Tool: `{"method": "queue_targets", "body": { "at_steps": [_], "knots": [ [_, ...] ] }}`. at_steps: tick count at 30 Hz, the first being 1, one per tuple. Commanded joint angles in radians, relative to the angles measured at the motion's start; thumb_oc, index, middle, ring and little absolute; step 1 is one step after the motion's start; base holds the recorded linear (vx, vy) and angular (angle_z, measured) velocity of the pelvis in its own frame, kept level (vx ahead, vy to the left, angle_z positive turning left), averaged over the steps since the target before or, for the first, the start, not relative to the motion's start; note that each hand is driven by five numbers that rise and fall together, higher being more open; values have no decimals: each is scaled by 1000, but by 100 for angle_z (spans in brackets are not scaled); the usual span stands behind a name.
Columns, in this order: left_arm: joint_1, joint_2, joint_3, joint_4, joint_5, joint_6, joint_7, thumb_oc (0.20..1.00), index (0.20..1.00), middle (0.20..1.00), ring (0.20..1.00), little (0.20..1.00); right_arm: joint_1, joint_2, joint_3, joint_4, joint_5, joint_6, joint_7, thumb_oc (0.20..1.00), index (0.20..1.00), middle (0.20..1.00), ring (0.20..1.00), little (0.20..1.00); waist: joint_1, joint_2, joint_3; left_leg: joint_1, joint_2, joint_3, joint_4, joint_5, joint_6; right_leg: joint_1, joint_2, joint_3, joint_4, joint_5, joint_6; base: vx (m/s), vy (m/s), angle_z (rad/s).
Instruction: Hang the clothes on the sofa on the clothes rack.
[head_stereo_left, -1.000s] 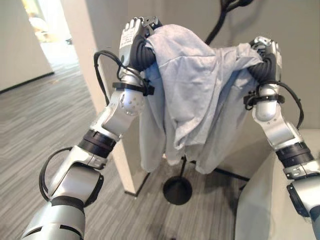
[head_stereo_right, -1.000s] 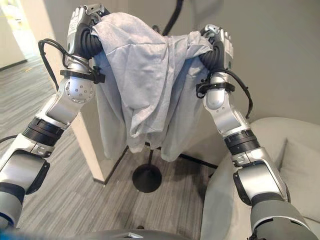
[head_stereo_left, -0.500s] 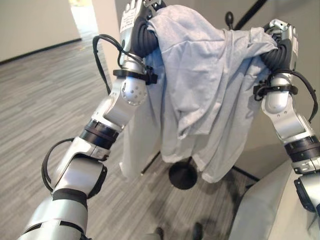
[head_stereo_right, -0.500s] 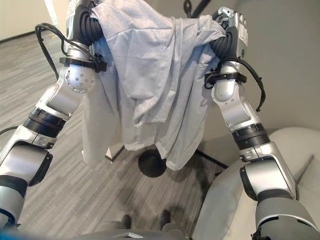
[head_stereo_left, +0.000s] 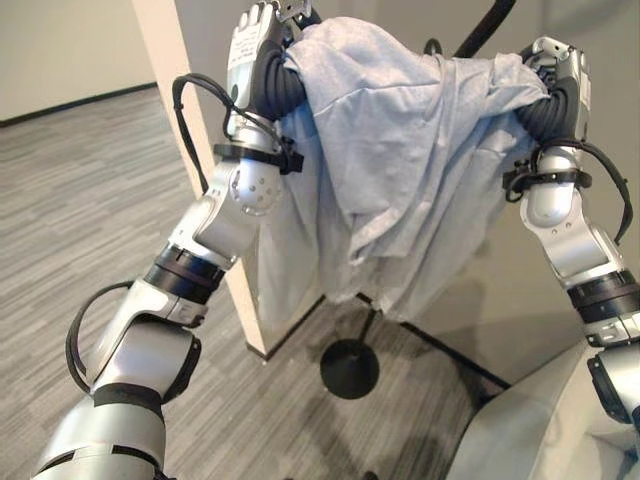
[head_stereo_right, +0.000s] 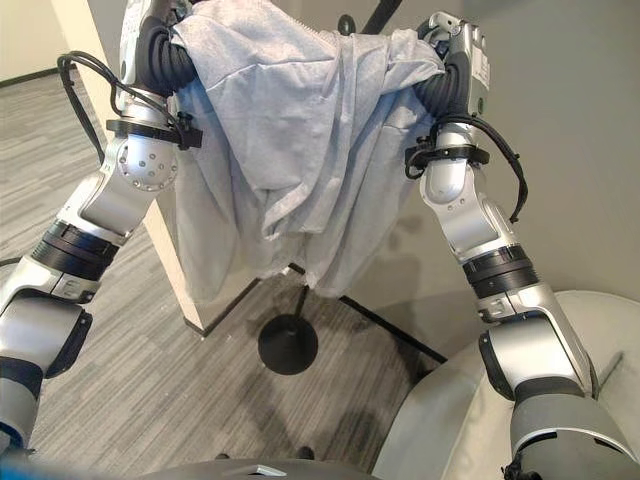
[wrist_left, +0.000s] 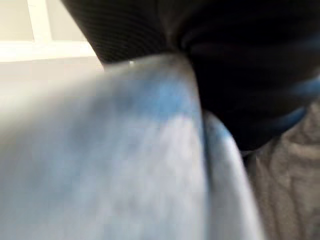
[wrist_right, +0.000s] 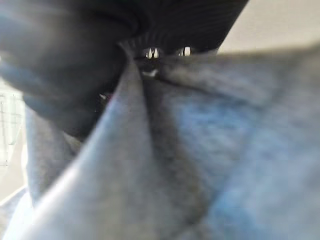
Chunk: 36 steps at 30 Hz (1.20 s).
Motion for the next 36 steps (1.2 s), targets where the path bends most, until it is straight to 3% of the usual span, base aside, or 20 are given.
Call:
{"method": "queue_targets", "body": {
  "at_steps": [1, 2, 3, 11, 17, 22, 25, 26, 27, 29, 30, 33, 35, 36],
  "knots": [
    [-38, 17, 19, 16, -23, -25, 50, 200, 200, 200, 200, 200, -78, -37, -14, 10, 31, -50, -38, 200, 200, 200, 200, 200, 52, 36, -56, -44, 59, 22, -92, 47, -50, -94, -77, 12, 10, -52, 154, -49, 159, 37],
    [-38, 10, 14, 18, -20, -30, 61, 200, 200, 200, 200, 200, -82, -41, -10, 21, 31, -55, -42, 200, 200, 200, 200, 200, 56, 50, -47, -81, -4, 25, -155, 52, -39, -101, -74, 30, 10, -56, 149, -34, 206, 40],
    [-36, 8, 12, 24, -18, -30, 65, 200, 200, 200, 200, 200, -86, -40, -9, 28, 31, -50, -37, 200, 200, 200, 200, 200, 55, 55, -50, -79, -16, 31, -159, 47, -40, -104, -76, 41, 10, -52, 152, 5, 132, 36],
    [9, 6, 18, 11, 4, -26, 54, 200, 200, 200, 200, 200, -30, -3, -17, -4, 0, -30, -11, 200, 200, 200, 200, 200, 56, 76, -104, -23, -28, 64, -159, 84, -25, -85, -98, 55, 10, -38, 163, 78, 119, -4],
    [33, 8, 28, 6, 5, -23, 48, 200, 200, 200, 200, 200, -4, 16, -25, -9, -6, -19, 5, 200, 200, 200, 200, 200, 79, 76, -112, 20, -49, 88, -159, 65, 2, -55, -127, 65, 10, -26, 173, 54, 133, -10],
    [26, 29, 26, 3, -11, -25, 42, 200, 200, 200, 200, 200, -32, 31, -17, 7, -2, -10, 6, 200, 200, 200, 200, 200, 93, 91, -65, 55, -51, 124, -154, 60, 34, -114, -146, 71, 207, -51, 178, -10, 50, -14],
    [19, 36, 31, -7, -14, -33, 47, 200, 200, 200, 200, 200, -62, 38, -14, -1, -16, -4, 0, 200, 200, 200, 200, 200, 100, 110, -62, 57, -20, 116, -154, 57, 21, -117, -222, 91, 202, -42, 189, 122, -210, -10],
    [14, 40, 38, -22, -15, -39, 54, 200, 200, 200, 200, 200, -72, 36, -24, -16, -21, -5, -12, 200, 200, 200, 200, 200, 107, 112, -57, 56, 5, 106, -157, 46, 5, -134, -282, 107, 153, 4, 197, 209, -421, 6],
    [24, 49, 50, -65, 9, -45, 76, 200, 200, 200, 200, 200, -64, -11, -30, -25, -54, 5, -26, 200, 200, 200, 200, 200, 93, 90, -58, 56, 26, 106, -159, 32, -17, -113, -287, 131, 67, 14, 217, 197, -388, 1],
    [10, 51, 33, -46, 10, -41, 72, 200, 200, 200, 200, 200, -71, 8, -24, -21, -48, 0, -16, 200, 200, 200, 200, 200, 92, 77, -62, 55, 41, 109, -159, 32, -33, -94, -277, 121, 36, 24, 233, 160, -379, 20],
    [5, 49, 45, -48, -3, -38, 78, 200, 200, 200, 200, 200, -78, 17, -21, -52, -33, -17, -28, 200, 200, 200, 200, 200, 94, 66, -60, 34, 92, 95, -159, 49, -63, -103, -244, 102, 29, 25, 233, 127, -430, 26],
    [8, 39, 47, -45, -2, -40, 79, 200, 200, 200, 200, 200, -64, -2, -32, -82, -38, -27, -24, 200, 200, 200, 200, 200, 85, 72, -63, -4, 132, 50, -159, 68, -89, -104, -199, 77, 14, 0, 225, 87, -349, 34],
    [8, 28, 50, -46, -4, -44, 86, 200, 200, 200, 200, 200, -63, -14, -38, -93, -37, -34, -32, 200, 200, 200, 200, 200, 75, 81, -62, -30, 139, 23, -159, 88, -99, -97, -178, 51, 11, -17, 216, 63, -227, 75],
    [13, 12, 62, -40, -17, -44, 101, 200, 200, 200, 200, 200, -74, -35, -22, -94, -20, -45, -34, 200, 200, 200, 200, 200, 73, 88, -59, -73, 124, 8, -159, 110, -93, -85, -143, 38, 10, -65, 194, 32, -173, 71]
  ]
}}
